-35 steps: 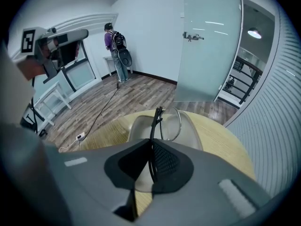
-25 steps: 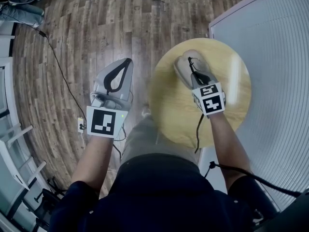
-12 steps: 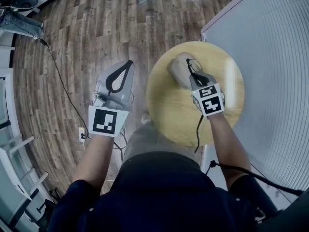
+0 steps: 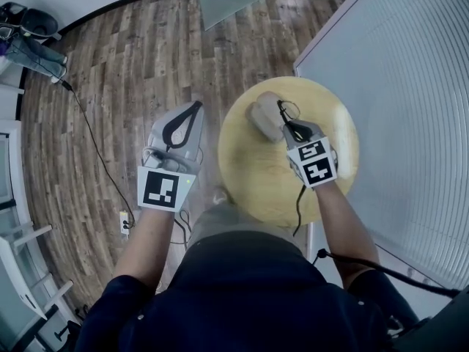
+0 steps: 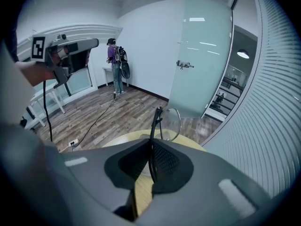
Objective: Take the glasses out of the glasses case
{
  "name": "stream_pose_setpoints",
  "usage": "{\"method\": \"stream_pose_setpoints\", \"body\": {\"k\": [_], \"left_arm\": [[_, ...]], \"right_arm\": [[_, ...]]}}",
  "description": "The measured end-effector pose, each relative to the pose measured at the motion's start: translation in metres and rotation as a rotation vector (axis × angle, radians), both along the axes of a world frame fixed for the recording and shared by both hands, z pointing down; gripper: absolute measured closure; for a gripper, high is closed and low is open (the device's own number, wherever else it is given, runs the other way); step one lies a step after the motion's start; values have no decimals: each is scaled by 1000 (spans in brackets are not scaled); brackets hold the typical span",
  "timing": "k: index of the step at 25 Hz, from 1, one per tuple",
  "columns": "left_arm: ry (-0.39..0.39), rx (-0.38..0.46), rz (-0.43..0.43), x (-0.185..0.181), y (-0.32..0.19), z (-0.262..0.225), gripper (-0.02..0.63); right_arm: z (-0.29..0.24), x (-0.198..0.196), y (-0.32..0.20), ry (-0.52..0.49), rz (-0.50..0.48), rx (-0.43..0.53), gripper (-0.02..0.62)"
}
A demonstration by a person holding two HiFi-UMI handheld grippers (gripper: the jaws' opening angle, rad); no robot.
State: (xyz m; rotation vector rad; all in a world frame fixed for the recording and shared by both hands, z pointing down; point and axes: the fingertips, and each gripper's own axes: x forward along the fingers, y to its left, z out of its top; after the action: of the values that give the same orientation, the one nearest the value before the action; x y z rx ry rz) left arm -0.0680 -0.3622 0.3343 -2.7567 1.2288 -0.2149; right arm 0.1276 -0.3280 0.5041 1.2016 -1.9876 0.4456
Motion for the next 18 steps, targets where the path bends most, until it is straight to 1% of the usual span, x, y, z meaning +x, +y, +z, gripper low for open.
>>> {"method": "stream_pose_setpoints", "body": {"k": [6,10,13,16,18], "left_arm": [[10,34,1,5,19,-21,600],[17,71,33,17,34,-38,600],[43,68,49,19,45,-49,600],[77,80,58,17,56,-70,600],[75,101,68,17,61,-82,600]], "right_arm": [[-26,6,18,2,17,53,566],[-43,10,31,4,27,94,566],[-58,11,42,0,37,121,566],[-78,12,50,-5,52,152,566],[-91,14,53,-1,62,178,566]]}}
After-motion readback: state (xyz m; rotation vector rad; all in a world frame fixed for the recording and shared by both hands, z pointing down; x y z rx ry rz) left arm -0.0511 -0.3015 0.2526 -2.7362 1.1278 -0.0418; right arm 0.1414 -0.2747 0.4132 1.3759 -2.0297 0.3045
